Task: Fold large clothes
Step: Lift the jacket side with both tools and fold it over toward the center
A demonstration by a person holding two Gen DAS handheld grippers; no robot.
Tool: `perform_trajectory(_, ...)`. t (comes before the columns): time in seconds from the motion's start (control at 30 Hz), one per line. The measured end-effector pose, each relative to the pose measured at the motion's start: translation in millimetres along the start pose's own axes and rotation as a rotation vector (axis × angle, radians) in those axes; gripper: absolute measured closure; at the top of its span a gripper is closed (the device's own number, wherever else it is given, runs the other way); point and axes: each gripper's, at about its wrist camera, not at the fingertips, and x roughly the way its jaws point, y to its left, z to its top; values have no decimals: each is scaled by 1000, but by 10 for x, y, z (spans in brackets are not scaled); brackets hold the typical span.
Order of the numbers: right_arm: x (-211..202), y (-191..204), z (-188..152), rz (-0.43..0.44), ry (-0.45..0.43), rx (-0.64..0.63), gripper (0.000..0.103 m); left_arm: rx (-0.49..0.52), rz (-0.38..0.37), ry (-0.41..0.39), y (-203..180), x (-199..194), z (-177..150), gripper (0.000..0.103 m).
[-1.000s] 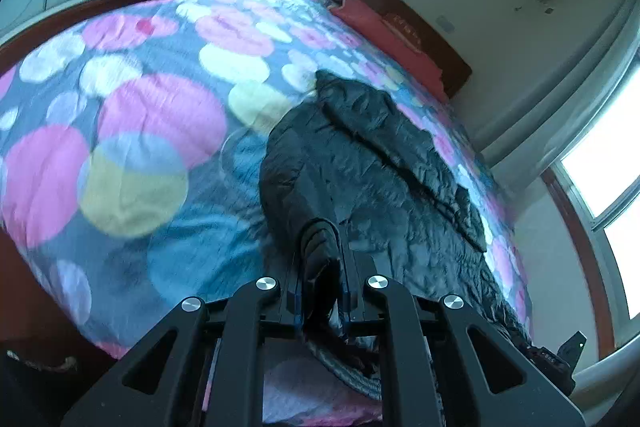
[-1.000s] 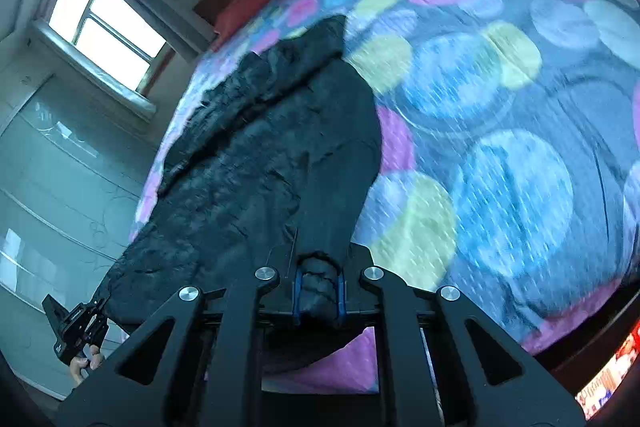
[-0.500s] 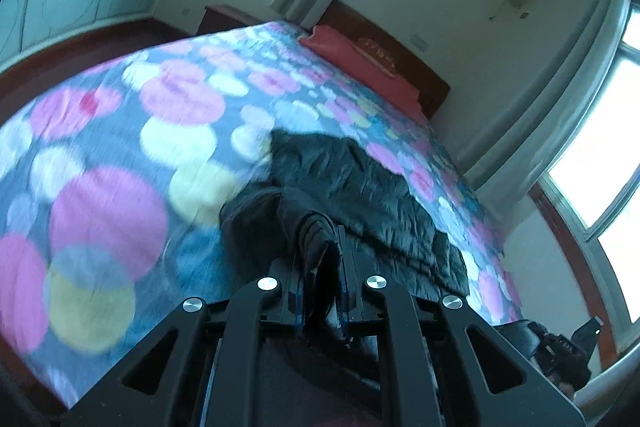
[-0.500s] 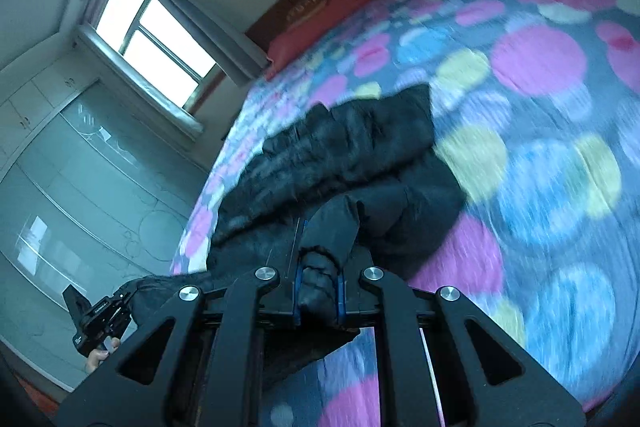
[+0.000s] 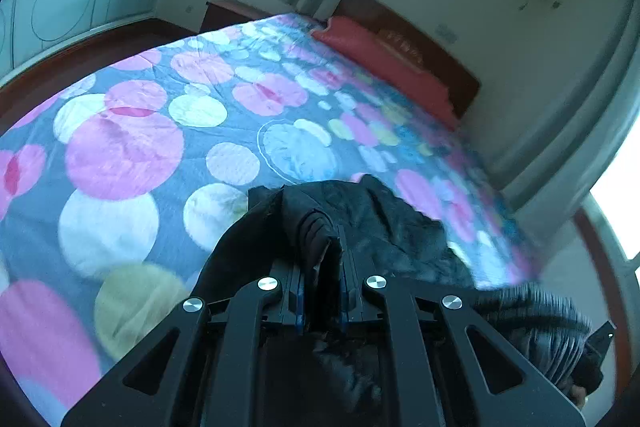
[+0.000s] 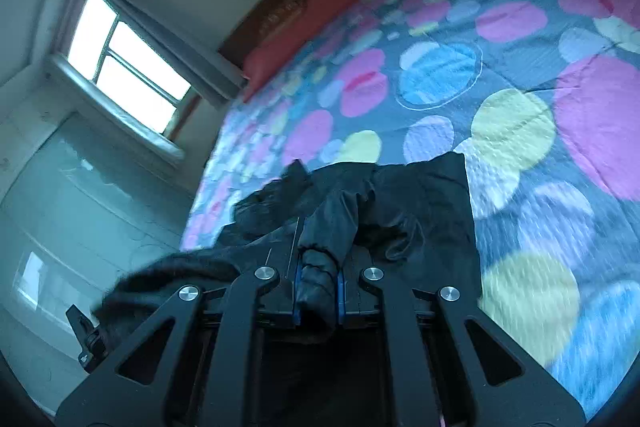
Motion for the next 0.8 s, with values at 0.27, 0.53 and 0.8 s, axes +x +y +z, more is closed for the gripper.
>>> perform_trajectory(0.27, 848, -360, 124, -122, 74, 31, 91, 34, 131, 98, 132, 975, 30, 91)
perform_trajectory(0.53, 1009, -437, 106, -129, 77, 24, 91, 79, 174, 104, 164, 1279, -45, 90)
perform_trajectory(0.8, 660, -237, 139, -97, 35, -38, 55, 66, 79, 74, 107, 885, 88, 50)
